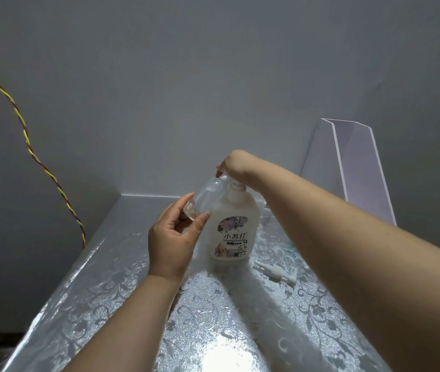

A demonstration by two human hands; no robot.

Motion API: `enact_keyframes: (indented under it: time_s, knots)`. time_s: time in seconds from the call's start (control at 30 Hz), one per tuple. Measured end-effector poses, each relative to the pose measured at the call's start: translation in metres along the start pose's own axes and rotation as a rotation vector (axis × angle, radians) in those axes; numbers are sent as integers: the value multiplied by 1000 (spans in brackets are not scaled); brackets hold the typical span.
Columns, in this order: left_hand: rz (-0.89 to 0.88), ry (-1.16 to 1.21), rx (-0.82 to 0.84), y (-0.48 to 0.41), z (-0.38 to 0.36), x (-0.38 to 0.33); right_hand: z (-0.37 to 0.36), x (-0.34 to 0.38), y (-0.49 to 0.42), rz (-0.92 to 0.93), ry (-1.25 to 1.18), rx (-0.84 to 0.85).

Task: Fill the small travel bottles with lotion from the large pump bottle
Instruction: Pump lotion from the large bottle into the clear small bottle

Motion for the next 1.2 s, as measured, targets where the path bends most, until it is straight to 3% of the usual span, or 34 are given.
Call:
enact_keyframes:
  time_s: [0.23, 1.2]
  knots:
    - [9, 37, 1, -2, 0, 1, 12, 5, 4, 55, -70, -6]
    - [-83, -81, -65, 0, 3, -10, -3, 9, 6, -22, -153, 3]
Point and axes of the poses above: each hand's wrist, its own y-axis away from the middle knuckle, its own z-axis out of the back of the hand, x = y × z, the point moved 1 cm from there along -y, towards the middle knuckle, and after that the axes turned 15 degrees about z, right-handed, at the moved point
